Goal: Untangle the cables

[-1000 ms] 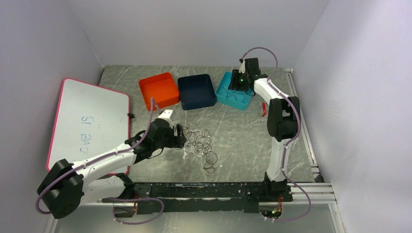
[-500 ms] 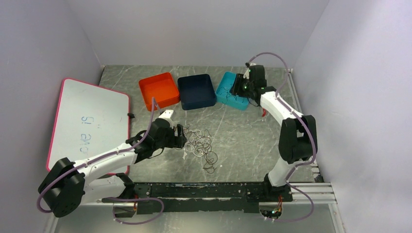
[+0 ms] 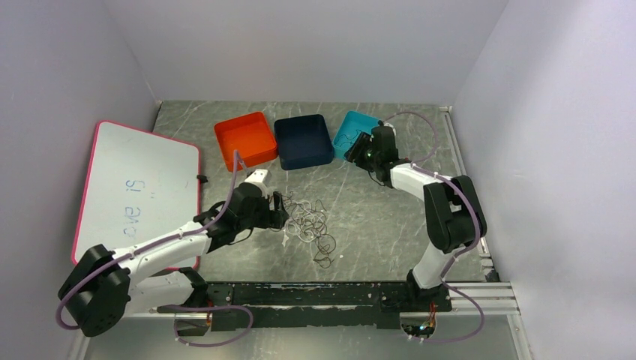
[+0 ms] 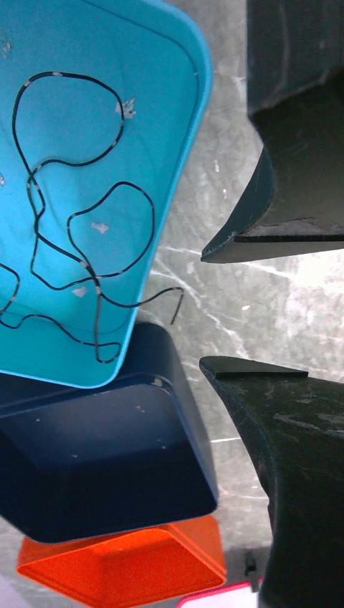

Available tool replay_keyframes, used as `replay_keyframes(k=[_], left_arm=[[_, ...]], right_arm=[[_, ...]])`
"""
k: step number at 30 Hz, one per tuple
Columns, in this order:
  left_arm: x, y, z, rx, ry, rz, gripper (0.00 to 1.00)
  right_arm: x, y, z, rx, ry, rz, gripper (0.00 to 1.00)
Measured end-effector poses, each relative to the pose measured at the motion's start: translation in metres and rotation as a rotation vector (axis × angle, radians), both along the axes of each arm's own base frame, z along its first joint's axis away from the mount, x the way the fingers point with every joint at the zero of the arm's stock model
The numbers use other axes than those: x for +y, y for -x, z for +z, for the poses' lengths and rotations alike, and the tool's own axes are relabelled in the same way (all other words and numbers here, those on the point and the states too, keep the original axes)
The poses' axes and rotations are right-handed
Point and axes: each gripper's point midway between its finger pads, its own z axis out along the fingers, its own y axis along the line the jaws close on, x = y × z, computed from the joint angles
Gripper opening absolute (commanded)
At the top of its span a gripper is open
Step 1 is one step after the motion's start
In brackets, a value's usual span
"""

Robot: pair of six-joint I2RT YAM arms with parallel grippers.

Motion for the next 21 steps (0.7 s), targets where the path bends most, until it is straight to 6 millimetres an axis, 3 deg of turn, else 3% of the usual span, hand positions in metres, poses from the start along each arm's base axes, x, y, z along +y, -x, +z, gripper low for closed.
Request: replay_keyframes(k=[11,21], left_arm=[[0.000,0.000,0.007,-0.013,0.018,0.004,0.81],[0.000,-0.001,0.007,-0.013,0.019,0.006,0.81]], right_arm=[[0.003,-0.017,-0.022,0.004,-0.048,-0.065,0.44],[0.002,-0.023,-0.022,-0.012,-0.048,-0.077,0.30]])
